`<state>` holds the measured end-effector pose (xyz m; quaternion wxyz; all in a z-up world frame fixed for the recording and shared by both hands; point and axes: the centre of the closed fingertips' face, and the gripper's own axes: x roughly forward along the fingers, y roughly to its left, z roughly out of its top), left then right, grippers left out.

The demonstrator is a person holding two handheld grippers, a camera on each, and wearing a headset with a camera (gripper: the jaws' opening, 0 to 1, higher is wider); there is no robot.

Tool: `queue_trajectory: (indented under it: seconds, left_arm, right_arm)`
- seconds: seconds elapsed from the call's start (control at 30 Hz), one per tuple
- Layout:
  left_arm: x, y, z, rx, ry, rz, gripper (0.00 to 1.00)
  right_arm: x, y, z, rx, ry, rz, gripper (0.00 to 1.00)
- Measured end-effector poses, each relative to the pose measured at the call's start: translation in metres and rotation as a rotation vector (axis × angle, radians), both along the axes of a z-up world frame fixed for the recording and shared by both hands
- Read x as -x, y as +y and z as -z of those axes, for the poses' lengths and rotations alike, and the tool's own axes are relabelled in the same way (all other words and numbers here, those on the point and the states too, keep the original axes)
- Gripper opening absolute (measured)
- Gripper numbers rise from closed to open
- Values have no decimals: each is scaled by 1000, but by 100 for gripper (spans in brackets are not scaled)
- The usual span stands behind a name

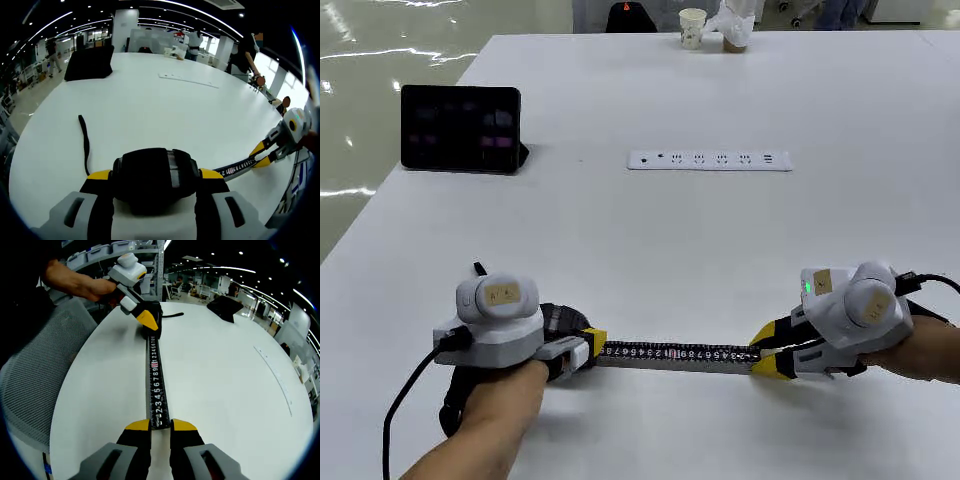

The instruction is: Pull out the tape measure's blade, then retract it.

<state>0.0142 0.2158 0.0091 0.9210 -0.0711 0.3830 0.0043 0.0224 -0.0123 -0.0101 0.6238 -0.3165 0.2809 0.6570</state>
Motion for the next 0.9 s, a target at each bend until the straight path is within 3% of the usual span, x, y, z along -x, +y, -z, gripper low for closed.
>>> queue_trajectory:
  seconds: [0.9]
  left_arm:
    - [1, 0, 1, 3, 4, 0, 61]
  right_arm:
    - [1, 18, 1, -14, 1, -8, 10]
